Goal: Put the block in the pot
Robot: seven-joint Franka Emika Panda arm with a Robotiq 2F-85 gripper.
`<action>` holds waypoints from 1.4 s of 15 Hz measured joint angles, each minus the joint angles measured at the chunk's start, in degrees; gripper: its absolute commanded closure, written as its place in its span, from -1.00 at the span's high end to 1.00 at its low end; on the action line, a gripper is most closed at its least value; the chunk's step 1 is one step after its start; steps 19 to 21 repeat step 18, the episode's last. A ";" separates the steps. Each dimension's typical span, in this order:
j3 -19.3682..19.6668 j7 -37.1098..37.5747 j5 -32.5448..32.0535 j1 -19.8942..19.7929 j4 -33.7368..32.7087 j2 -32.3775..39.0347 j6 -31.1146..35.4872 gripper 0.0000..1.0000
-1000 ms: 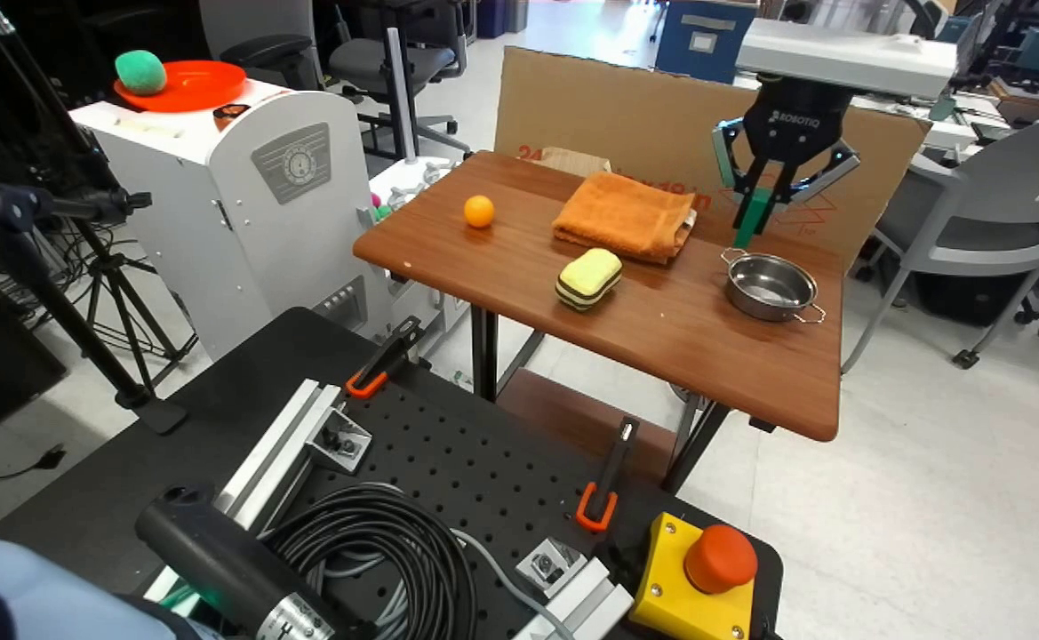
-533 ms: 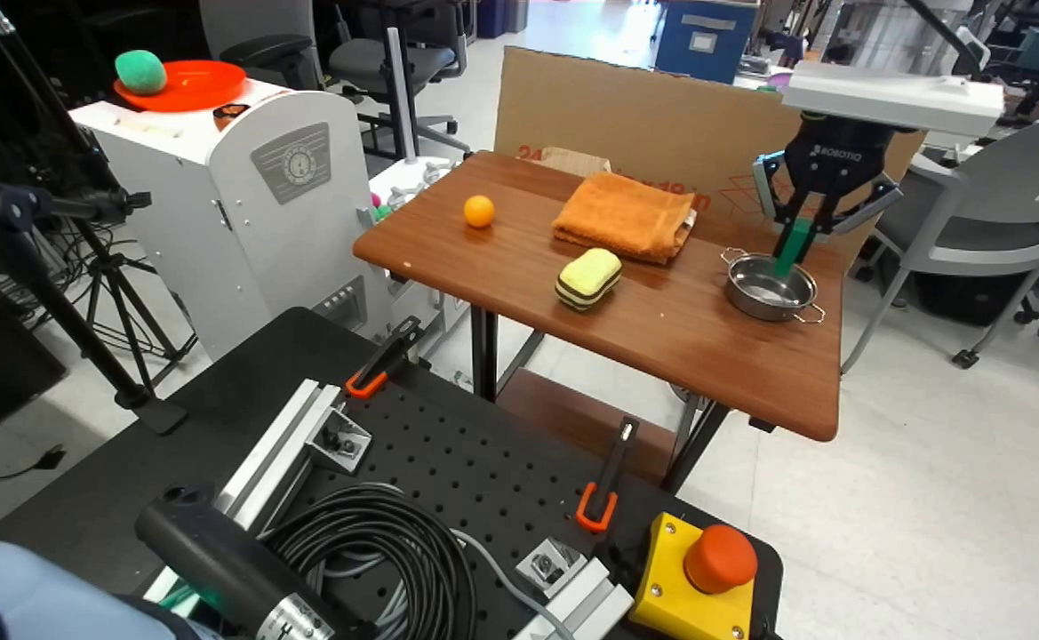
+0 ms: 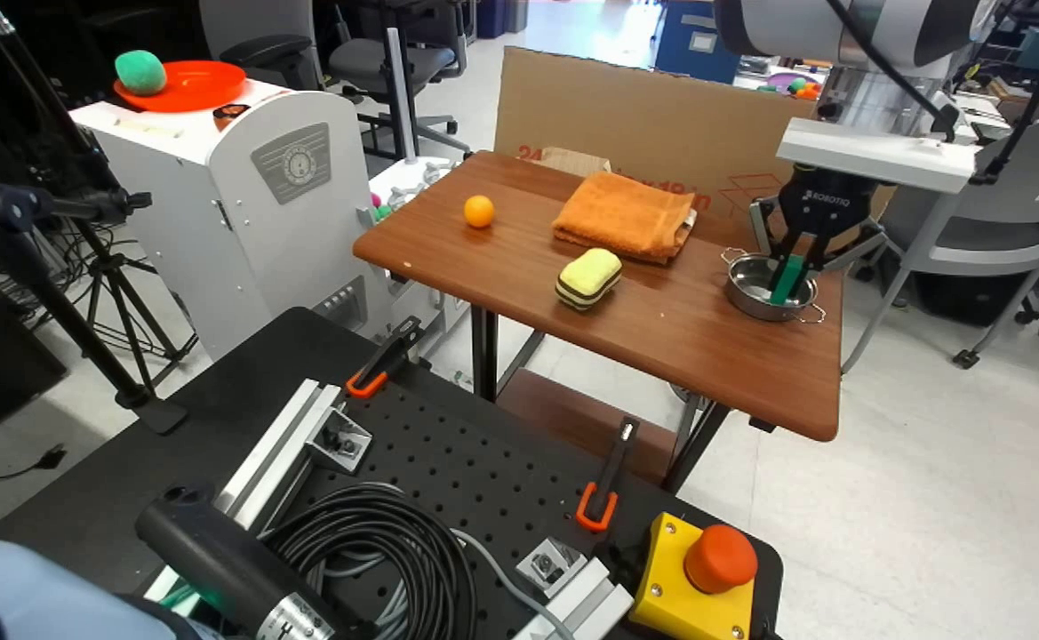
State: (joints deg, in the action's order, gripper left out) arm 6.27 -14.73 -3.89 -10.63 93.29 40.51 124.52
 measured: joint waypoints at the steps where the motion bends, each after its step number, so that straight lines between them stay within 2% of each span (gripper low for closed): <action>1: -0.12 0.00 -0.01 0.02 -0.58 0.57 -0.16 -0.91; 3: -0.38 0.00 0.00 0.06 -1.56 0.92 -1.24 -0.10; 5: -0.61 0.00 0.00 0.11 -2.09 1.28 -2.02 -0.02; 6: -0.70 0.00 0.00 0.17 -2.18 1.30 -2.34 0.09; 12: -0.74 0.37 -1.39 2.09 -0.73 -2.64 -3.89 0.97; 13: -0.75 1.67 -1.38 2.65 0.44 -4.59 -4.58 0.59; 15: -0.72 5.90 -1.34 3.76 2.94 -8.97 -8.93 0.91; 16: -0.73 6.83 -1.34 4.10 4.03 -10.57 -9.86 0.97; 21: -0.70 7.57 -1.34 4.25 5.43 -12.07 -10.21 0.97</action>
